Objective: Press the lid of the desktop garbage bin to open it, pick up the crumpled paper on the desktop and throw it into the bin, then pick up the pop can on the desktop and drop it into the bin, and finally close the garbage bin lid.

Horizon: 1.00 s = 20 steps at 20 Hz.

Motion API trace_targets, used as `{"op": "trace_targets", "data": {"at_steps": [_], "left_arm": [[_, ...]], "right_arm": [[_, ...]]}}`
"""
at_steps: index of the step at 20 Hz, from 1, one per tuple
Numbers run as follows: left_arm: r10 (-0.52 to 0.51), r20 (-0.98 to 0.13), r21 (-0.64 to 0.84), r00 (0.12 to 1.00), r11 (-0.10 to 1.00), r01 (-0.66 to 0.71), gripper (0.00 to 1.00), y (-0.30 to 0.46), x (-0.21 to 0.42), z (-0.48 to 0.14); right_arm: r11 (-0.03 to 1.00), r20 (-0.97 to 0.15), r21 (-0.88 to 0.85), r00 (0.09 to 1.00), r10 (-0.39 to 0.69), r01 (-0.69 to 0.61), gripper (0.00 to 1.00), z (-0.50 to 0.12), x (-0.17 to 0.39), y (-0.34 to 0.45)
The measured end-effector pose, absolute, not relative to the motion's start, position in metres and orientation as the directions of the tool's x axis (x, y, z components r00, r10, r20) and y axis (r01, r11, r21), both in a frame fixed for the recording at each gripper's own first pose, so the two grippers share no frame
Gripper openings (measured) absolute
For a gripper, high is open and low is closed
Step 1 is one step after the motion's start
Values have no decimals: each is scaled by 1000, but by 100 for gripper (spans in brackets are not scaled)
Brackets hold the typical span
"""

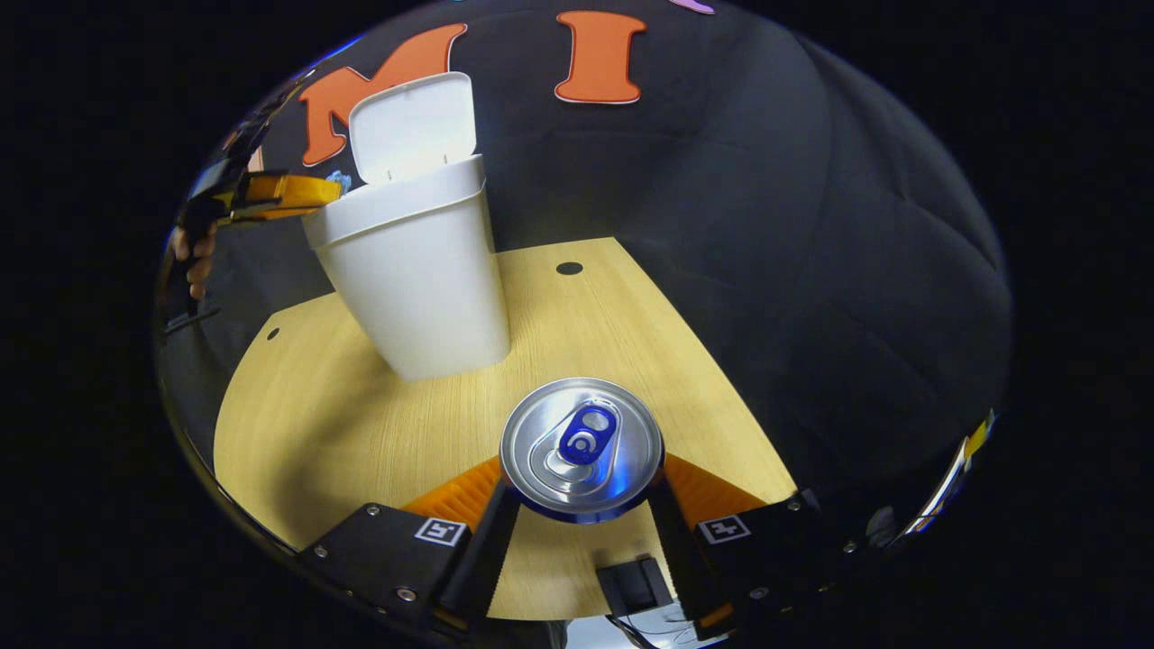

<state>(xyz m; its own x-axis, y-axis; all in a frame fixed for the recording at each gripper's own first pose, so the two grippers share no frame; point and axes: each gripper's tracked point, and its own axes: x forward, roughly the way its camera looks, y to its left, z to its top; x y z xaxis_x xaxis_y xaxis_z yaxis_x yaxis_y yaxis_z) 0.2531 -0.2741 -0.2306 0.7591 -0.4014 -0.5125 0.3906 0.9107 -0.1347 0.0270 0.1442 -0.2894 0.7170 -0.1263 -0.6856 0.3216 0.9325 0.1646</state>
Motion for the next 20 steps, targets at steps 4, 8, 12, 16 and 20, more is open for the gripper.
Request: {"op": "trace_targets", "data": {"at_steps": [4, 8, 12, 16, 20], "left_arm": [[-398, -512, -130, 761, 912, 389, 19, -275, 252, -229], [-407, -510, -136, 758, 908, 396, 19, -273, 246, -226], [-428, -502, -146, 752, 898, 414, 44, -274, 243, -222], [-441, -490, -159, 752, 894, 420, 61, -276, 239, -218], [-430, -448, -170, 784, 902, 398, 76, -261, 230, -209]], "right_arm": [[948, -647, 145, 752, -126, 284, 78, -270, 37, 133], [960, -593, 139, 797, -115, 243, 78, -244, 59, 128], [975, -548, 120, 831, -94, 190, 78, -217, 75, 129], [981, -514, 114, 854, -74, 154, 74, -196, 88, 129], [990, -486, 98, 873, -45, 106, 78, -179, 110, 138]]}}
